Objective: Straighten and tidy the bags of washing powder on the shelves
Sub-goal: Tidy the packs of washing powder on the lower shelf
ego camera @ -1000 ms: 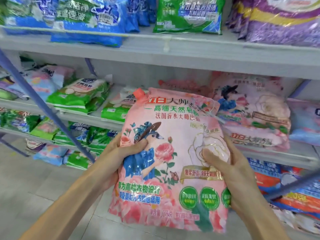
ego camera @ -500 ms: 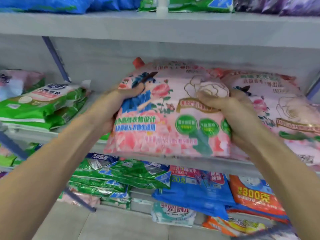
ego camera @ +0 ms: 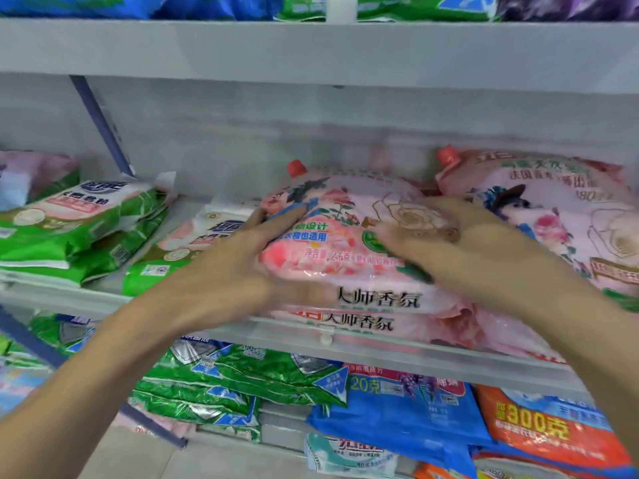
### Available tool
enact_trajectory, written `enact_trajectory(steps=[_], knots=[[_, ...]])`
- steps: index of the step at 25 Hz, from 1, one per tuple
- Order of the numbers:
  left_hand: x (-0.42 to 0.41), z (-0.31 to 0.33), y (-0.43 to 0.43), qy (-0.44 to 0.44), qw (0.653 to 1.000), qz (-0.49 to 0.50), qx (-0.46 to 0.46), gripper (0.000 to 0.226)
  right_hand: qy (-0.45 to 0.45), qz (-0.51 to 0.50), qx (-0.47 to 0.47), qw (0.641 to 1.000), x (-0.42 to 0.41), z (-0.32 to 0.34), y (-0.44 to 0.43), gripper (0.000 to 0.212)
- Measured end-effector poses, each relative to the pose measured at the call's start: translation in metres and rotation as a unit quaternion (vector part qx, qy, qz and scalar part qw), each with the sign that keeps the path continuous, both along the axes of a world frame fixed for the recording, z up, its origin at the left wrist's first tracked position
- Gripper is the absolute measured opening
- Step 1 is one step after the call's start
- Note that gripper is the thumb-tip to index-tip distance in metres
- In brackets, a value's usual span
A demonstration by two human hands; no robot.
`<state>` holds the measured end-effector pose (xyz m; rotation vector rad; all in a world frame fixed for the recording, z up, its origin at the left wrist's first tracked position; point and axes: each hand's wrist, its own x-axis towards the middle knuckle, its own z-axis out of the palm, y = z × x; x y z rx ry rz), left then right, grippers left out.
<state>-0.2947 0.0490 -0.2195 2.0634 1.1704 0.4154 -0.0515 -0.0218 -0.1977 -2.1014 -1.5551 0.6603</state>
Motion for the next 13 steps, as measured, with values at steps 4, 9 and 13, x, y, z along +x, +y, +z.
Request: enact_trajectory(steps=[4, 9, 13], knots=[[0.006, 0.001, 0.003, -0.079, 0.997, -0.003, 0.024, 0.09, -0.076, 0.142, 0.052, 0.986, 0.003, -0.013, -0.016, 0.099], [0.02, -0.012, 0.024, -0.116, 0.993, 0.012, 0.019, 0.078, -0.089, 0.057, 0.099, 0.99, 0.01, -0.008, -0.006, 0.068], [0.012, -0.022, 0.023, -0.095, 0.992, -0.013, 0.085, 0.078, -0.138, 0.061, 0.149, 0.977, 0.006, -0.031, -0.013, 0.076]])
